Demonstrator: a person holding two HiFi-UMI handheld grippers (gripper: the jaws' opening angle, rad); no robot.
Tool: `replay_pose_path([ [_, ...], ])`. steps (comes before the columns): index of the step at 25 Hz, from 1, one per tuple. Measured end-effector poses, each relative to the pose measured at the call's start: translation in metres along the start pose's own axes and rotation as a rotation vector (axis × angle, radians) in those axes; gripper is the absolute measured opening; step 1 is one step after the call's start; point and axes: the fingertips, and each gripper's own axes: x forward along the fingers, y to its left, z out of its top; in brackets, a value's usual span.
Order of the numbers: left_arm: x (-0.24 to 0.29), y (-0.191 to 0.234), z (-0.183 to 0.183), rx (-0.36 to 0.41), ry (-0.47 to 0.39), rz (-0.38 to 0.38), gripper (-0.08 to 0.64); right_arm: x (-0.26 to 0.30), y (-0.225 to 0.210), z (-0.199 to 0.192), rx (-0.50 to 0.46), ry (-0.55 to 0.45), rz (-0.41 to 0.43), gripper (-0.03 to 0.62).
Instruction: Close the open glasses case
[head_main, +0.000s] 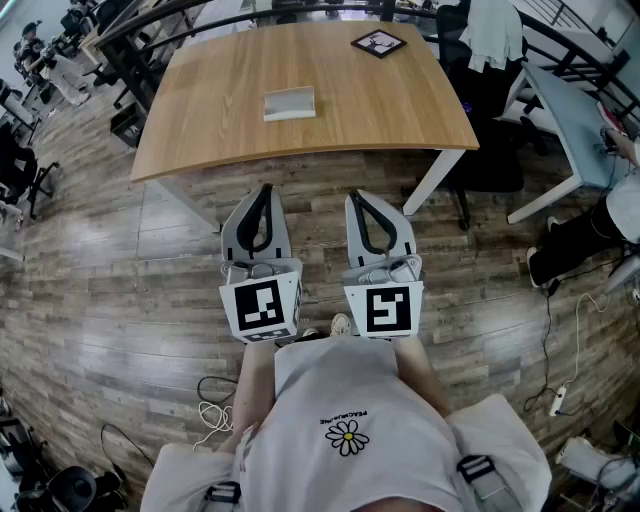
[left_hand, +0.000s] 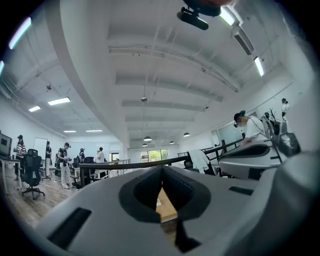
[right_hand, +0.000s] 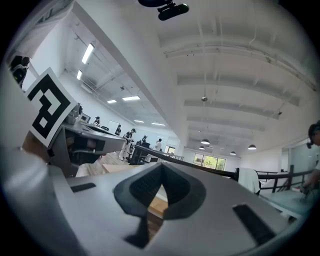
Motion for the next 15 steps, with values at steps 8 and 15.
replay_pose_path([
  [8,0.005,0.001,-0.006,-0.008,0.012,0.012,0.017,0.004,-0.001,-0.007,0.017,-0.004,0.019,0.008],
  [15,0.017,0.0,-0.01,-0.005,0.02,0.021,0.017,0.012,-0.01,-0.006,0.117,-0.069,0.031,0.008],
])
